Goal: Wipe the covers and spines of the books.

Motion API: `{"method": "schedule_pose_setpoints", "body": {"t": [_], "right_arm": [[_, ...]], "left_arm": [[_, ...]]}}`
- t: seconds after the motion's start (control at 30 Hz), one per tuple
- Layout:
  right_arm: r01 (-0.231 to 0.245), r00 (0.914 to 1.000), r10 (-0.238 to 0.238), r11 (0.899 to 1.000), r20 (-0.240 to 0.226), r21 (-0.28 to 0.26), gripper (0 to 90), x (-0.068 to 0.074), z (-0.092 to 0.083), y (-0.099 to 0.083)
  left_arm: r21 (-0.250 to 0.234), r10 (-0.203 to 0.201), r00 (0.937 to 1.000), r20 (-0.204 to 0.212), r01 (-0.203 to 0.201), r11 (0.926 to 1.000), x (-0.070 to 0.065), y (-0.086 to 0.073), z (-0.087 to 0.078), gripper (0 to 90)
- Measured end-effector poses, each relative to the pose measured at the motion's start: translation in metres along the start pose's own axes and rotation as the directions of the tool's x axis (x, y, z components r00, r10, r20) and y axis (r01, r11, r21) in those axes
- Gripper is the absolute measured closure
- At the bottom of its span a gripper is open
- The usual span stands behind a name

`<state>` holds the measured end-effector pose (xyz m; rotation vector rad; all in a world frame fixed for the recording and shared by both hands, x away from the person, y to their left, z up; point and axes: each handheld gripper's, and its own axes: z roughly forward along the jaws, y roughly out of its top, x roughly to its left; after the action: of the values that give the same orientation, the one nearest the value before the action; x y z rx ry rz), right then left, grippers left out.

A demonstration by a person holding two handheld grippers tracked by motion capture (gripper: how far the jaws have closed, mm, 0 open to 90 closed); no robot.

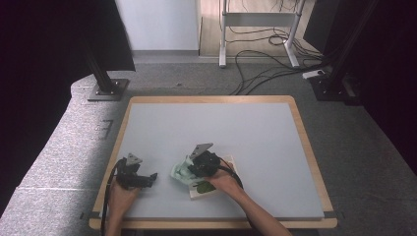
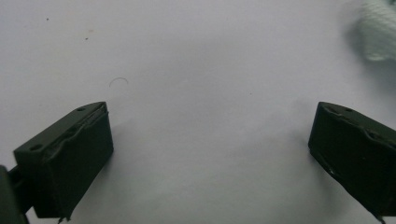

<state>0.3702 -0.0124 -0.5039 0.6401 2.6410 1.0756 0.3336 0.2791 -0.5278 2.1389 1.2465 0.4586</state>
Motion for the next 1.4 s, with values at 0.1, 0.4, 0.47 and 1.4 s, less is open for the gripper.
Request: {"method": "schedule_pose_setpoints", "body": {"t": [0.1, 0.4, 0.47, 1.4], "right_arm": [[0.004, 0.9999, -0.004, 1.000, 0.015, -0.007, 69.6, 0.002, 0.006, 0.006], [0.009, 0.9998, -0.009, 1.000, 0.017, -0.008, 77.0, -0.003, 0.004, 0.002], [0.001, 0.9999, -0.001, 1.000, 0.015, -0.010, 77.4, -0.006, 0.001, -0.001], [-0.178, 0.9719, 0.180, 0.984, 0.151, -0.028, 78.2, -0.077, -0.067, -0.082]], "left_arm": [[0.001, 0.001, 1.0000, -0.002, -0.001, 1.0000, 0.000, 0.000, 0.000, 0.0], [-0.001, 0.000, 1.0000, -0.008, 0.000, 1.0000, -0.001, -0.001, 0.000, 0.0], [-0.001, -0.001, 1.0000, -0.009, 0.001, 1.0000, -0.001, -0.001, 0.000, 0.0], [-0.005, -0.005, 0.9999, -0.015, 0.005, 1.0000, -0.002, -0.001, 0.000, 0.0]]}}
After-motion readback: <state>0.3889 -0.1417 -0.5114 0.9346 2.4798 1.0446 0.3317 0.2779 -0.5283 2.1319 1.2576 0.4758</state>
